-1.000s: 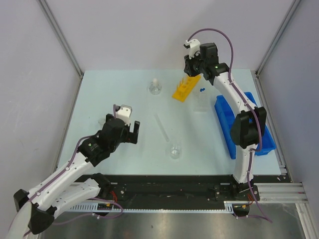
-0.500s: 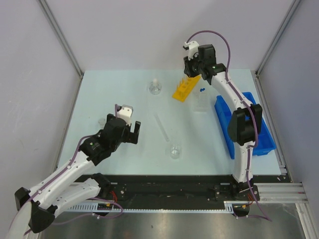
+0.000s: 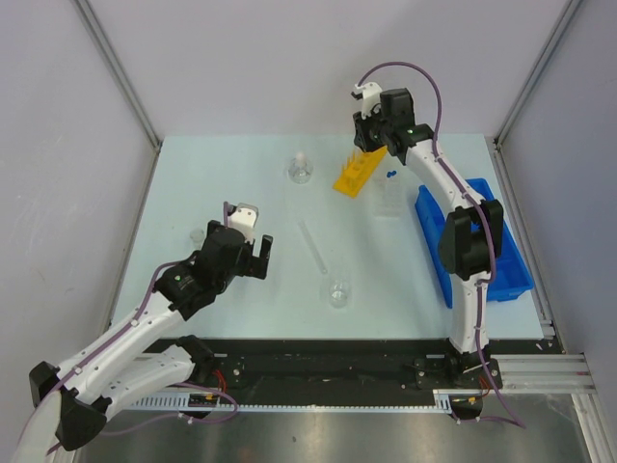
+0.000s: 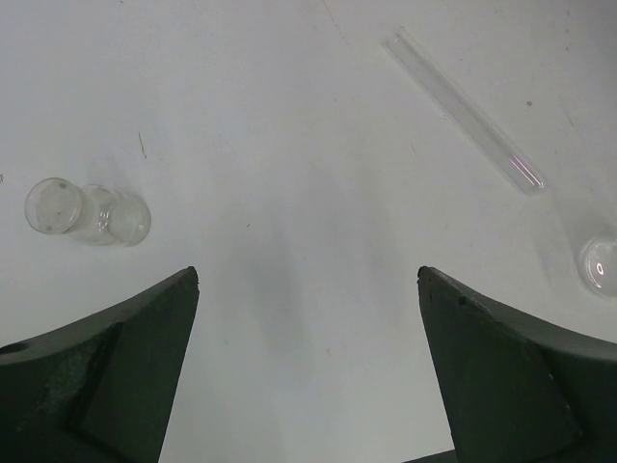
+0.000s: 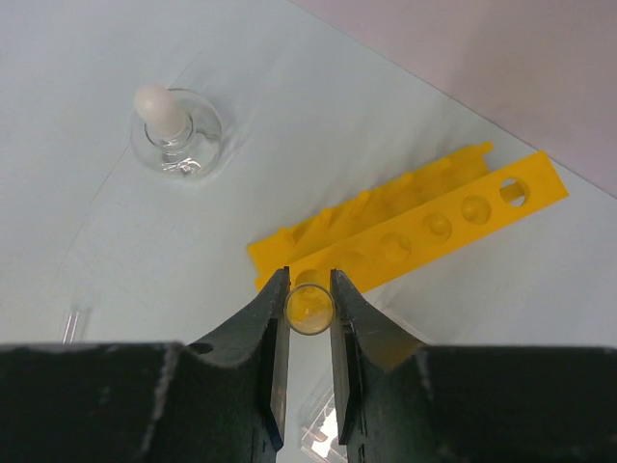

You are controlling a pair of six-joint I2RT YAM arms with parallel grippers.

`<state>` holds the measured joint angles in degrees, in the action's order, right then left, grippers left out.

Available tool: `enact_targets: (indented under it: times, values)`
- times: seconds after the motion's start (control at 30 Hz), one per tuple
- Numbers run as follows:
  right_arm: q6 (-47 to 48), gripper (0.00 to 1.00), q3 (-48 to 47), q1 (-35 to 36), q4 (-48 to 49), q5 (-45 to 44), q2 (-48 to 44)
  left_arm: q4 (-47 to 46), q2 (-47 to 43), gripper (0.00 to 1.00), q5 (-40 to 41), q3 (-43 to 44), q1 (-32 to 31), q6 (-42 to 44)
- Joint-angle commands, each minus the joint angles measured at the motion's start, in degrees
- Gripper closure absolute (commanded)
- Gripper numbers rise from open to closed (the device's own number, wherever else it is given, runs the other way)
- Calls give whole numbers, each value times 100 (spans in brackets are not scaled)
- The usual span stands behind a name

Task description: Organize the chemistry lab equipment

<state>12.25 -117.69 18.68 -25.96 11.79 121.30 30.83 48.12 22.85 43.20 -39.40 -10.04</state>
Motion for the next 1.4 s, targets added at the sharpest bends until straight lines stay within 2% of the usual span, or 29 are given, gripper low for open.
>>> enact_targets:
  times: [0.0, 1.37]
  values:
    - [-3, 78, -141, 39, 126, -54, -1, -121, -13, 0, 53, 48, 20, 143]
    - [120, 70, 308, 101, 214, -177, 535, -121, 5, 0, 44, 39, 20, 143]
